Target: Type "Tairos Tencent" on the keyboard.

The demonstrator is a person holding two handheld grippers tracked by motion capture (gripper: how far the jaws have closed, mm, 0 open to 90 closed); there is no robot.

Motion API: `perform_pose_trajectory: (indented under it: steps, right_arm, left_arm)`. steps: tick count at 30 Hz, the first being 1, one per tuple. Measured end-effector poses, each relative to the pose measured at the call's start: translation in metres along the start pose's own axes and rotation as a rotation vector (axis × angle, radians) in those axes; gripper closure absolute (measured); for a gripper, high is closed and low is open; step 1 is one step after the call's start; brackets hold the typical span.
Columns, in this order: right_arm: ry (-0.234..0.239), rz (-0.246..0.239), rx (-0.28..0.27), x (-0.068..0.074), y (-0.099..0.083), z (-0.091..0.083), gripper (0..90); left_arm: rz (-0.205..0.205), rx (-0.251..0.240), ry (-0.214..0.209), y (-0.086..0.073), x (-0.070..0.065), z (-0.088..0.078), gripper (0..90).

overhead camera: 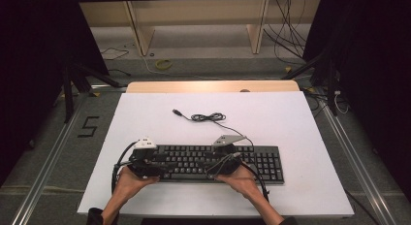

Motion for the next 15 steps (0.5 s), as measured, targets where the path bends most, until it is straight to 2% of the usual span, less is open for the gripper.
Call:
perform_pose_trajectory:
  steps: [4,15]
  right_arm:
    - [-0.001,0.003,-0.006,-0.0002,0.0001,-0.0027,48.6]
    - [-0.001,0.000,-0.009,0.0001,-0.0007,-0.0043,44.9]
  left_arm:
    - [0.014,0.008,0.002,0.0000,-0.0016,0.0019,47.9]
    - [0.023,0.026,-0.038,-0.0005,-0.0050,0.0055,66.2]
Point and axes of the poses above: each handheld gripper's, and its own axes: z roughly forward along the jaws, y roughly out of its top, x roughly to its left, the point moved 4 cm from there along z, roughly forward along the jaws, and after that the axes turned 10 degrees about z, right-handed, at the moved point
